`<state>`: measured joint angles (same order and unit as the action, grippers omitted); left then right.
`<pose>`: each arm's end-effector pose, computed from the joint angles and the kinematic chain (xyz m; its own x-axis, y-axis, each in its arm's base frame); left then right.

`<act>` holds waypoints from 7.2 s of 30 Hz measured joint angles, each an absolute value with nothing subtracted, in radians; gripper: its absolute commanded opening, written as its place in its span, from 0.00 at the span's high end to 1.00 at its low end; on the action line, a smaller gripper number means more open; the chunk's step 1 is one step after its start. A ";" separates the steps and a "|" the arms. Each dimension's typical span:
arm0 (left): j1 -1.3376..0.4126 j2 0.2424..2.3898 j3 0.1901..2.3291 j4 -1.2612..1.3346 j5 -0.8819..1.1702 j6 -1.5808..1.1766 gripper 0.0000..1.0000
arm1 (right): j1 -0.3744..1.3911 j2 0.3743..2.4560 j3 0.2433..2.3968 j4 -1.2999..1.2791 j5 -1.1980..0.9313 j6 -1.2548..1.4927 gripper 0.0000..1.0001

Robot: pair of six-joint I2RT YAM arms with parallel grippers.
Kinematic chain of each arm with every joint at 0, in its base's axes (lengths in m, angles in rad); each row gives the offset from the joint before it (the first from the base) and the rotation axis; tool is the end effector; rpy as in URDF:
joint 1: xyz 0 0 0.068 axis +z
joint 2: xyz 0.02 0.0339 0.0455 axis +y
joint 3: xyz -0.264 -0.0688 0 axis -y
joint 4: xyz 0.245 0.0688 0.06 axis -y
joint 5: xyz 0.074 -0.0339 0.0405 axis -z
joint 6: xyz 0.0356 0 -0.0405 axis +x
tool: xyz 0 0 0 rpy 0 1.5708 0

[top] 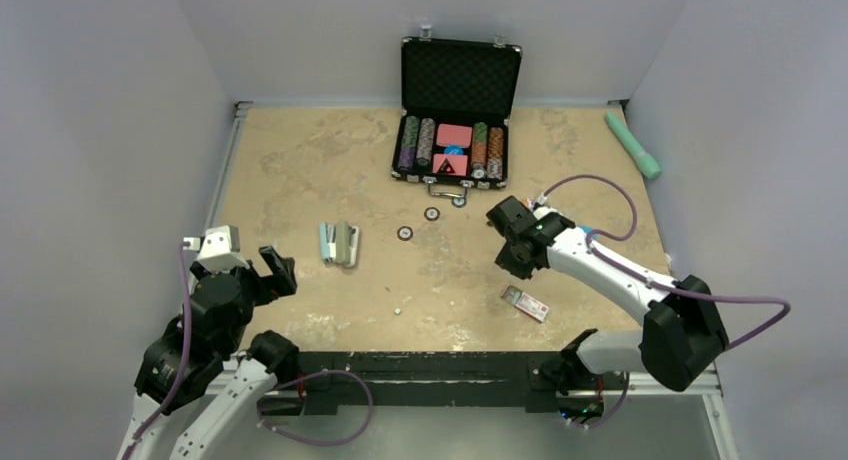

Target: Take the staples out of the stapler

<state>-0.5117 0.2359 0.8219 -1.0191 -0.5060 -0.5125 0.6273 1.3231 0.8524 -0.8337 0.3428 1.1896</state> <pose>0.0343 0.0005 0.3166 -0.3408 -0.3005 -0.8908 -0.1405 0.9532 -0.2678 0.1925 0.1248 0.2081 -0.7372 0.5453 -0.3989 0.5460 0.8286 0.1237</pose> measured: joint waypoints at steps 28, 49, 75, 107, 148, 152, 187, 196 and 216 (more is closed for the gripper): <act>-0.512 0.236 0.822 -1.019 -0.506 -0.513 0.01 | 1.168 1.729 1.314 -0.694 0.211 0.872 0.78; -0.512 0.236 0.822 -1.019 -0.506 -0.512 0.01 | 1.207 1.979 1.406 -0.748 0.052 0.884 0.64; -0.511 0.236 0.822 -1.019 -0.502 -0.512 0.01 | 1.192 2.033 1.468 -0.820 0.228 0.757 0.57; -0.511 0.236 0.822 -1.019 -0.502 -0.512 0.01 | 1.193 2.000 1.415 -0.740 0.183 0.723 0.77; -0.511 0.236 0.822 -1.019 -0.502 -0.512 0.01 | 0.773 1.357 0.890 -0.881 0.216 1.159 0.82; -0.511 0.236 0.822 -1.019 -0.502 -0.512 0.01 | 0.726 1.304 0.848 -0.906 0.242 1.214 0.83; -0.511 0.236 0.822 -1.019 -0.502 -0.512 0.01 | 0.639 1.486 0.841 -0.882 0.340 1.218 0.98; -0.511 0.237 0.822 -1.019 -0.502 -0.512 0.01 | 0.664 1.486 0.841 -0.855 0.303 1.202 1.00; -0.511 0.239 0.822 -1.019 -0.502 -0.512 0.01 | 0.704 1.430 0.839 -0.876 0.274 1.198 1.00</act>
<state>-0.5110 0.2386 0.8219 -1.0187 -0.5018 -0.5121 0.7036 1.4300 0.8394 -0.8761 0.2741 1.1980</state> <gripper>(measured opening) 0.991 0.175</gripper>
